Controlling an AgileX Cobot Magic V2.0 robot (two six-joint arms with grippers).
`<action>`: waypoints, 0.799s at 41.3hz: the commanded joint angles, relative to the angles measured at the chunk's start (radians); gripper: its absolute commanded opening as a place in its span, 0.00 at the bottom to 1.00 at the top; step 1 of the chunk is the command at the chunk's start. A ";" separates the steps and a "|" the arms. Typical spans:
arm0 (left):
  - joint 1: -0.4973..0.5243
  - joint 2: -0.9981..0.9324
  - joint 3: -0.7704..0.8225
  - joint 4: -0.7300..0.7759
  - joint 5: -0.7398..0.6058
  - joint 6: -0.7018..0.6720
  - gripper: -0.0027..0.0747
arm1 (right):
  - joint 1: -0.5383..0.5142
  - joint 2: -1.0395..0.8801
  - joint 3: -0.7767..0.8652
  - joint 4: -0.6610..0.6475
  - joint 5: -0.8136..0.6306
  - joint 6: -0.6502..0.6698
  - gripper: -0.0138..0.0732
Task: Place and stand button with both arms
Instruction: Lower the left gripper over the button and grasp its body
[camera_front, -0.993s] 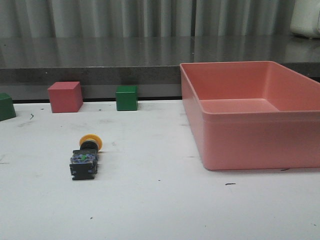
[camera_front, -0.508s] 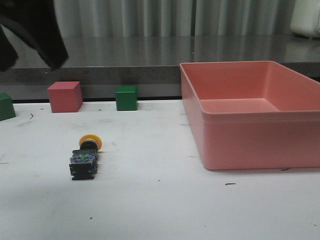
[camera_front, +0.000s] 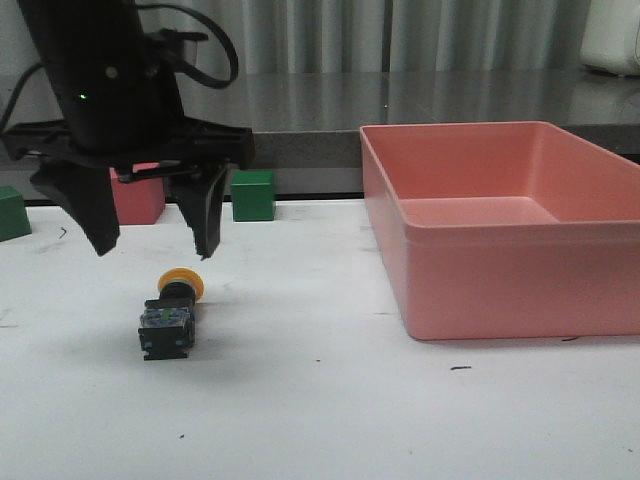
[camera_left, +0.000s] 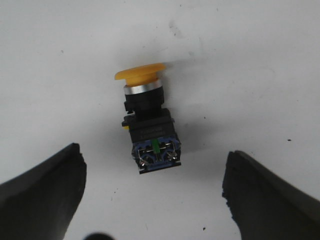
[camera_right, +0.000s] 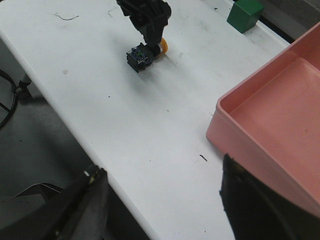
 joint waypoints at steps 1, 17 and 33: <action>0.018 -0.001 -0.051 0.009 -0.026 -0.041 0.74 | -0.003 -0.006 -0.025 -0.004 -0.069 -0.007 0.73; 0.036 0.126 -0.119 0.000 -0.081 -0.072 0.74 | -0.003 -0.006 -0.025 -0.004 -0.069 -0.007 0.73; 0.053 0.206 -0.162 -0.010 -0.077 -0.085 0.74 | -0.003 -0.006 -0.025 -0.004 -0.069 -0.007 0.73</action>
